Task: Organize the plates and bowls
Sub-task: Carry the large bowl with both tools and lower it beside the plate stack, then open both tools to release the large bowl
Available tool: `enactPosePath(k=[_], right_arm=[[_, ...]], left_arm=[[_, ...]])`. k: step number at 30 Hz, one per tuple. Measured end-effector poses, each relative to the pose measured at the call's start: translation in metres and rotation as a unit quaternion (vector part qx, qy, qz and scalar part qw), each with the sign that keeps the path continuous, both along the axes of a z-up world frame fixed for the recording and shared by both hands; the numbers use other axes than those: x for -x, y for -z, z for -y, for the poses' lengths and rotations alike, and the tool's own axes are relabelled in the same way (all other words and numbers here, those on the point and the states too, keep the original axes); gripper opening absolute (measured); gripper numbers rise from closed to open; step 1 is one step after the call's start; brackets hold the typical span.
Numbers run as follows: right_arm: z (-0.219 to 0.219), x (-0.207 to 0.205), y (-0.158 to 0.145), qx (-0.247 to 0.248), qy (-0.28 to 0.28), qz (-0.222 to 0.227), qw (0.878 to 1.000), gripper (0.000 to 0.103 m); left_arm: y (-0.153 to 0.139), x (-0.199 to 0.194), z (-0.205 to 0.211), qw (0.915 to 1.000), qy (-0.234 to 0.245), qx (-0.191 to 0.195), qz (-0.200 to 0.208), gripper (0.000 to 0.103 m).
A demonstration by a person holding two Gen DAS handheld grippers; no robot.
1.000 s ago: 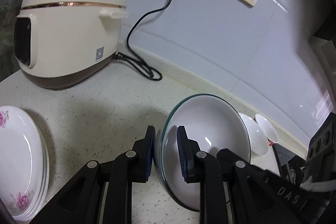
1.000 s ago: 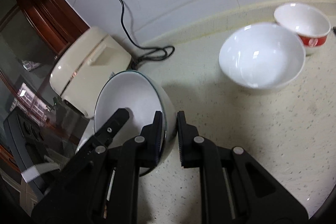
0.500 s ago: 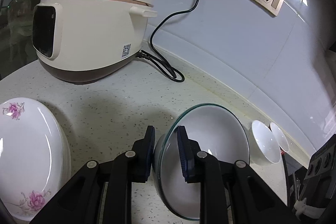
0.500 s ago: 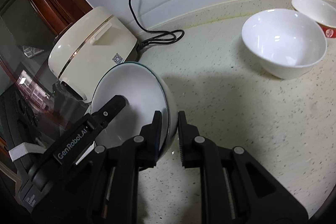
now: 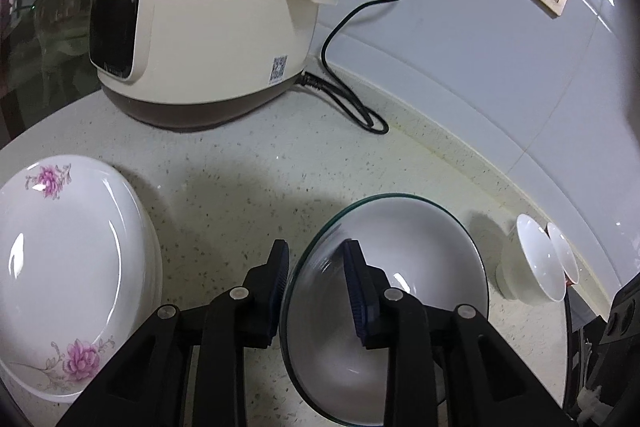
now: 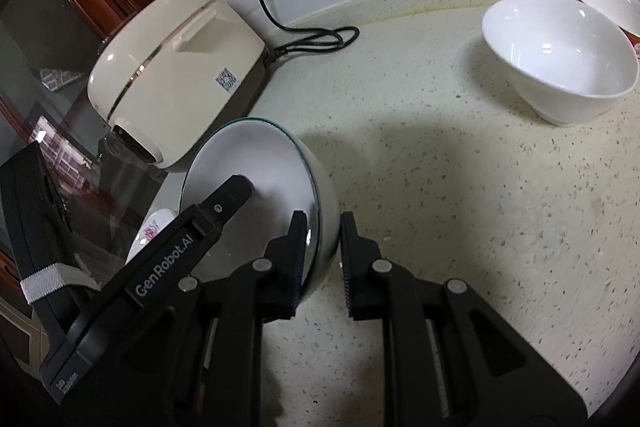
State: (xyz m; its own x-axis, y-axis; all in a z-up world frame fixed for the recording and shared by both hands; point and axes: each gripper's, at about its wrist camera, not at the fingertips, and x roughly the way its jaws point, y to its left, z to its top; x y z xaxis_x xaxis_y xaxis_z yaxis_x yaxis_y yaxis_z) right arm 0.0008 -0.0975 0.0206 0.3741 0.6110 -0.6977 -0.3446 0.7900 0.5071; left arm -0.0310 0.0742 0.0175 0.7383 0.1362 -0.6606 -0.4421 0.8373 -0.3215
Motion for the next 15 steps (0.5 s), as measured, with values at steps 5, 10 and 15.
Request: enactPosePath(k=[5, 10, 15], right_arm=[[-0.0010, -0.0014, 0.0024, -0.001, -0.004, -0.001, 1.000, 0.020], [0.0013, 0.0011, -0.0033, -0.003, 0.001, 0.013, 1.000, 0.026], [0.0085, -0.0012, -0.0030, -0.019, 0.010, 0.007, 1.000, 0.031]], left_arm=[[-0.0021, 0.0020, 0.0005, 0.9999, -0.012, -0.011, 0.003, 0.033], [-0.0023, 0.0025, -0.0017, 0.9997, -0.023, -0.011, 0.003, 0.053], [-0.0048, 0.0069, -0.0029, 0.9994, -0.029, -0.016, 0.012, 0.066]])
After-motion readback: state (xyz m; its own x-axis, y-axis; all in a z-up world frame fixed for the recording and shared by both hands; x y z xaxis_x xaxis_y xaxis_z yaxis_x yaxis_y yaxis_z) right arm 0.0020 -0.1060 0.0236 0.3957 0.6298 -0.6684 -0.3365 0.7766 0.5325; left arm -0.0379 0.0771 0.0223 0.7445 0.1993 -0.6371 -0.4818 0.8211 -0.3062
